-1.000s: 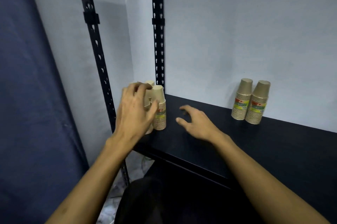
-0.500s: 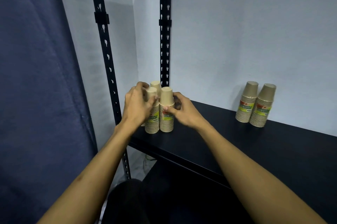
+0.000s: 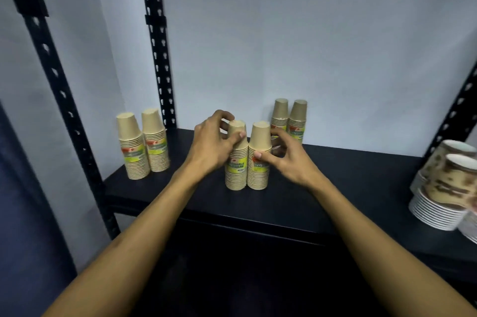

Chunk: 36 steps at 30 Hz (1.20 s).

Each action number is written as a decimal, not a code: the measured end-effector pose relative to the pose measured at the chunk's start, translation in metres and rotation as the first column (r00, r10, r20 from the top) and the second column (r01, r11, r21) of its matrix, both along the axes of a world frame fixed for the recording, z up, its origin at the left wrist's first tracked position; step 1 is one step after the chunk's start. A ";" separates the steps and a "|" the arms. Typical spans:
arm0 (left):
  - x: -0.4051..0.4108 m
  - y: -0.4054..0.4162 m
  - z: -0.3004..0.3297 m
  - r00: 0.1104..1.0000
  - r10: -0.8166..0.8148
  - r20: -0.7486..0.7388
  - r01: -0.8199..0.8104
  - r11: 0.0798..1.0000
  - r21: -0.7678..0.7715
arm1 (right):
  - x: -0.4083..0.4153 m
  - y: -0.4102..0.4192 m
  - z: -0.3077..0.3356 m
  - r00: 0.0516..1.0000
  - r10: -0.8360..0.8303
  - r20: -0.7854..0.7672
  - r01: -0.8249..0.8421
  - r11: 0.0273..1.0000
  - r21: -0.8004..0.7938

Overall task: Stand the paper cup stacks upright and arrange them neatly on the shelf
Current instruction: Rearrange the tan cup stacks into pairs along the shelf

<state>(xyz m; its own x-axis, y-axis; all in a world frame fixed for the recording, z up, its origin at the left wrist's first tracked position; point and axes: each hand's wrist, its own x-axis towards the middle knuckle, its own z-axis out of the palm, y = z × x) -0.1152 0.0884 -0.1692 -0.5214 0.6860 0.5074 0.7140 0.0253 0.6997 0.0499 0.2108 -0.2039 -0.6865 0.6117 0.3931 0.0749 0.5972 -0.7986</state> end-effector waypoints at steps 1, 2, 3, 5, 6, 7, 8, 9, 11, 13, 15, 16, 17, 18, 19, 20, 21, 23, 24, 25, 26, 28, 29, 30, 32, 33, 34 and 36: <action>0.010 0.008 0.001 0.999 -0.035 -0.001 0.035 0.999 -0.002 | 0.015 0.003 0.000 0.999 -0.035 -0.007 0.035 0.999 0.011; 0.020 0.016 0.001 0.998 -0.070 -0.003 0.070 0.998 -0.003 | 0.029 0.006 0.000 0.998 -0.067 -0.009 0.067 0.997 0.022; 0.030 0.022 0.002 0.994 -0.106 -0.004 0.106 0.994 -0.004 | 0.043 0.009 0.000 0.995 -0.096 -0.009 0.096 0.995 0.026; 0.047 0.033 0.001 0.984 -0.177 -0.001 0.177 0.984 0.008 | 0.067 0.012 0.001 0.989 -0.146 -0.006 0.146 0.989 0.015; 0.054 0.037 0.000 0.978 -0.208 0.007 0.208 0.978 0.018 | 0.077 0.014 0.001 0.986 -0.166 -0.005 0.166 0.986 0.010; 0.060 0.041 -0.002 0.972 -0.235 0.019 0.234 0.972 0.031 | 0.084 0.015 0.000 0.983 -0.182 -0.005 0.183 0.983 0.010; 0.064 0.043 -0.004 0.966 -0.257 0.031 0.255 0.966 0.044 | 0.090 0.015 0.000 0.980 -0.197 -0.004 0.197 0.980 0.015; 0.068 0.045 -0.006 0.961 -0.273 0.039 0.271 0.961 0.059 | 0.094 0.016 -0.002 0.978 -0.207 -0.003 0.207 0.978 0.017; 0.073 0.047 -0.012 0.955 -0.291 0.050 0.286 0.955 0.083 | 0.098 0.016 -0.005 0.978 -0.210 -0.013 0.210 0.978 0.004; 0.074 0.047 -0.020 0.947 -0.316 0.064 0.310 0.947 0.087 | 0.097 0.012 -0.007 0.977 -0.211 -0.040 0.210 0.977 -0.019; 0.072 0.047 -0.031 0.929 -0.352 0.112 0.346 0.936 0.066 | 0.098 0.009 -0.010 0.977 -0.212 -0.037 0.210 0.977 -0.040; 0.070 0.047 -0.039 0.919 -0.367 0.142 0.365 0.930 0.040 | 0.098 0.007 -0.013 0.979 -0.201 -0.020 0.200 0.978 -0.053; 0.067 0.046 -0.047 0.909 -0.383 0.167 0.388 0.922 0.004 | 0.100 0.008 -0.018 0.983 -0.184 0.009 0.184 0.981 -0.067; 0.065 0.046 -0.056 0.897 -0.399 0.188 0.413 0.910 -0.039 | 0.101 0.008 -0.024 0.985 -0.165 0.042 0.168 0.983 -0.074; 0.063 0.045 -0.065 0.884 -0.420 0.204 0.442 0.894 -0.075 | 0.103 0.010 -0.031 0.985 -0.156 0.073 0.161 0.984 -0.079; 0.062 0.044 -0.075 0.874 -0.436 0.213 0.463 0.880 -0.101 | 0.104 0.012 -0.037 0.984 -0.151 0.095 0.159 0.984 -0.084; 0.061 0.045 -0.083 0.870 -0.444 0.216 0.474 0.873 -0.112 | 0.104 0.015 -0.042 0.984 -0.150 0.101 0.159 0.984 -0.085; 0.059 0.047 -0.092 0.876 -0.432 0.213 0.462 0.880 -0.113 | 0.102 0.020 -0.048 0.984 -0.154 0.094 0.161 0.984 -0.075; 0.058 0.050 -0.093 0.886 -0.416 0.206 0.444 0.889 -0.114 | 0.099 0.024 -0.050 0.984 -0.156 0.091 0.162 0.985 -0.066; 0.056 0.054 -0.093 0.897 -0.399 0.192 0.425 0.897 -0.121 | 0.097 0.028 -0.051 0.984 -0.153 0.091 0.159 0.986 -0.059; 0.053 0.058 -0.093 0.907 -0.383 0.175 0.408 0.903 -0.134 | 0.094 0.032 -0.051 0.985 -0.146 0.094 0.152 0.987 -0.054; 0.048 0.067 -0.092 0.920 -0.363 0.149 0.384 0.910 -0.157 | 0.088 0.043 -0.052 0.985 -0.136 0.106 0.142 0.989 -0.048; 0.046 0.071 -0.091 0.923 -0.358 0.140 0.378 0.911 -0.163 | 0.084 0.048 -0.052 0.985 -0.132 0.109 0.137 0.989 -0.046; 0.043 0.076 -0.090 0.926 -0.354 0.131 0.373 0.913 -0.168 | 0.080 0.054 -0.052 0.986 -0.127 0.112 0.133 0.990 -0.044; 0.036 0.087 -0.087 0.933 -0.344 0.107 0.359 0.916 -0.182 | 0.071 0.067 -0.051 0.987 -0.121 0.111 0.125 0.991 -0.036; 0.032 0.093 -0.084 0.936 -0.339 0.095 0.351 0.916 -0.191 | 0.067 0.073 -0.050 0.987 -0.119 0.110 0.123 0.992 -0.035; 0.029 0.099 -0.082 0.939 -0.335 0.083 0.345 0.917 -0.201 | 0.062 0.080 -0.048 0.987 -0.116 0.110 0.120 0.992 -0.038; 0.021 0.110 -0.076 0.944 -0.324 0.057 0.328 0.917 -0.226 | 0.055 0.093 -0.047 0.987 -0.117 0.114 0.124 0.990 -0.062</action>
<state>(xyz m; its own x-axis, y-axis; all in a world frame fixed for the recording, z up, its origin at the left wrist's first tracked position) -0.0940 0.1982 -0.2451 -0.2571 0.9159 0.3084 0.6970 -0.0453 0.7156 0.1044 0.3037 -0.2505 -0.6427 0.7156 0.2737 0.2322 0.5223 -0.8205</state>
